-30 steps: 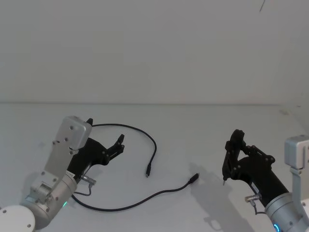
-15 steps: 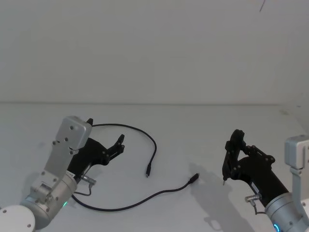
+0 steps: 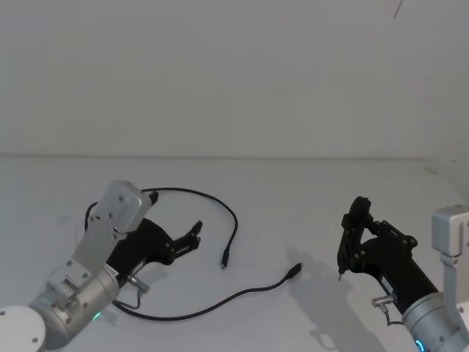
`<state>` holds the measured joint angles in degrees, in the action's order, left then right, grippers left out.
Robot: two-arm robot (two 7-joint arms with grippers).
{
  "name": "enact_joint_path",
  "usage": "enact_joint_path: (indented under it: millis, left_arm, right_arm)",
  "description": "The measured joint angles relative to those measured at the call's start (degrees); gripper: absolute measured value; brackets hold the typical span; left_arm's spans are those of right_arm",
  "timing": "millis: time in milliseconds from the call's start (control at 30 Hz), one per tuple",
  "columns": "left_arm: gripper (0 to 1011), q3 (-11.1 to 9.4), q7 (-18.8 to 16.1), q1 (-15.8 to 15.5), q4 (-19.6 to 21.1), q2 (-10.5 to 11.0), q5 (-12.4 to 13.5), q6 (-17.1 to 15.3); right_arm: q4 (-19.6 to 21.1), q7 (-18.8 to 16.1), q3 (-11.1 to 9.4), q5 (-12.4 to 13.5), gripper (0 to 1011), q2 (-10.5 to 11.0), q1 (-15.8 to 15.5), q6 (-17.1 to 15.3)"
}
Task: Pick up the data cable with the one hand.
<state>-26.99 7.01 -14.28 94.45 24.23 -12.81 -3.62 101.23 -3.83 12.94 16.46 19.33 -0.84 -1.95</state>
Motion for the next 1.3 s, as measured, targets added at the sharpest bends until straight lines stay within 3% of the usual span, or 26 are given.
enact_joint_path:
  millis: [400, 733, 1000, 1133, 1300]
  left_arm:
    - [1001, -1.0, 9.3, -0.1, 4.0, 4.4, -3.2, -6.0]
    - [1001, -1.9, 15.8, -0.8, 7.1, 6.8, -7.2, -14.0]
    - [1001, -2.8, 18.4, -2.1, 8.0, 6.9, -10.1, -21.0]
    - [1001, -3.6, 18.9, -3.3, 7.8, 5.9, -11.5, -25.3]
    - [1001, -4.5, 18.9, -4.7, 7.0, 4.7, -12.3, -28.4]
  right_arm:
    - [0.0, 0.0, 0.0, 0.0, 279, 0.0, 0.0, 0.0]
    - [0.0, 0.0, 0.0, 0.0, 279, 0.0, 0.0, 0.0]
    - [0.0, 0.0, 0.0, 0.0, 279, 0.0, 0.0, 0.0]
    - [0.0, 0.0, 0.0, 0.0, 279, 0.0, 0.0, 0.0]
    - [0.0, 0.0, 0.0, 0.0, 279, 0.0, 0.0, 0.0]
